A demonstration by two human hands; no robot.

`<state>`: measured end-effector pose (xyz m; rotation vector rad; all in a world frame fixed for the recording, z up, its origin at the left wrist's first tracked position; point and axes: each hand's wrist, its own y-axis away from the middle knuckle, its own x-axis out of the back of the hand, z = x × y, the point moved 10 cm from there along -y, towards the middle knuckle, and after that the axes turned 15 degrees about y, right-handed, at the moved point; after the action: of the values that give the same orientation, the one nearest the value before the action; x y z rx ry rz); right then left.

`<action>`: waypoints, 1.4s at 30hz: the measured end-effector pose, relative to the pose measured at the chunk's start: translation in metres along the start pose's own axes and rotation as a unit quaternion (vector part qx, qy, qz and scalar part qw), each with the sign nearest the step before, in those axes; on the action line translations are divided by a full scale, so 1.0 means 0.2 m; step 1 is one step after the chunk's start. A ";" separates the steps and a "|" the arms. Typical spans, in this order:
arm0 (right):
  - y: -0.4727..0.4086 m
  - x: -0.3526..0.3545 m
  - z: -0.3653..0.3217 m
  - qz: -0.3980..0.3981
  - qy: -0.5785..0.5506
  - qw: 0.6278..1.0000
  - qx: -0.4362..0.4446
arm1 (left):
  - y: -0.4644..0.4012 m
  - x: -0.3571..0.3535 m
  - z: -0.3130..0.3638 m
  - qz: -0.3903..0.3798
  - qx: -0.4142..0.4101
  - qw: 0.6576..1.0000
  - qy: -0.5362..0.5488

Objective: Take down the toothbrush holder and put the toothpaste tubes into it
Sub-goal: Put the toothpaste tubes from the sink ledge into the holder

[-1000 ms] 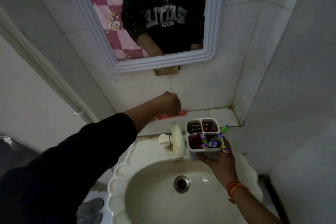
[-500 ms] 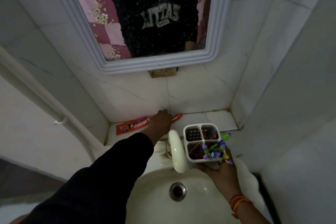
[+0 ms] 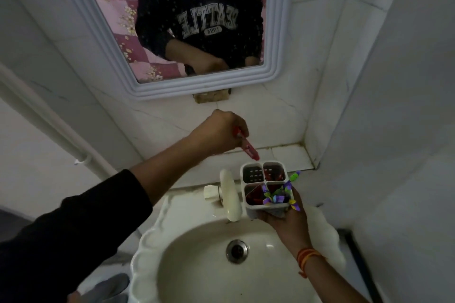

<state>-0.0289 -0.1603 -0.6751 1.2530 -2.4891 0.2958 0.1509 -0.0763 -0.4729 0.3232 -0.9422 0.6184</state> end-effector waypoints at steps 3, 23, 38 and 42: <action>0.00 0.01 -0.01 0.008 -0.001 1.000 0.000 | 0.02 -0.14 0.06 -0.080 0.008 0.996 -0.040; -0.01 0.01 0.03 -0.014 -0.029 0.999 -0.009 | 0.21 -0.35 -0.99 -0.091 0.351 0.930 -0.056; -0.03 -0.01 0.03 -0.002 0.010 1.000 -0.006 | 0.17 -0.31 -0.95 0.001 0.237 0.966 -0.100; -0.02 -0.01 0.03 -0.009 0.020 1.000 -0.010 | 0.08 -0.19 -0.59 -0.039 0.149 0.986 -0.058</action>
<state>-0.0262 -0.1633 -0.6821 1.2487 -2.4393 0.2871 0.2018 -0.0172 -0.5704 0.6652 -0.9444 0.6749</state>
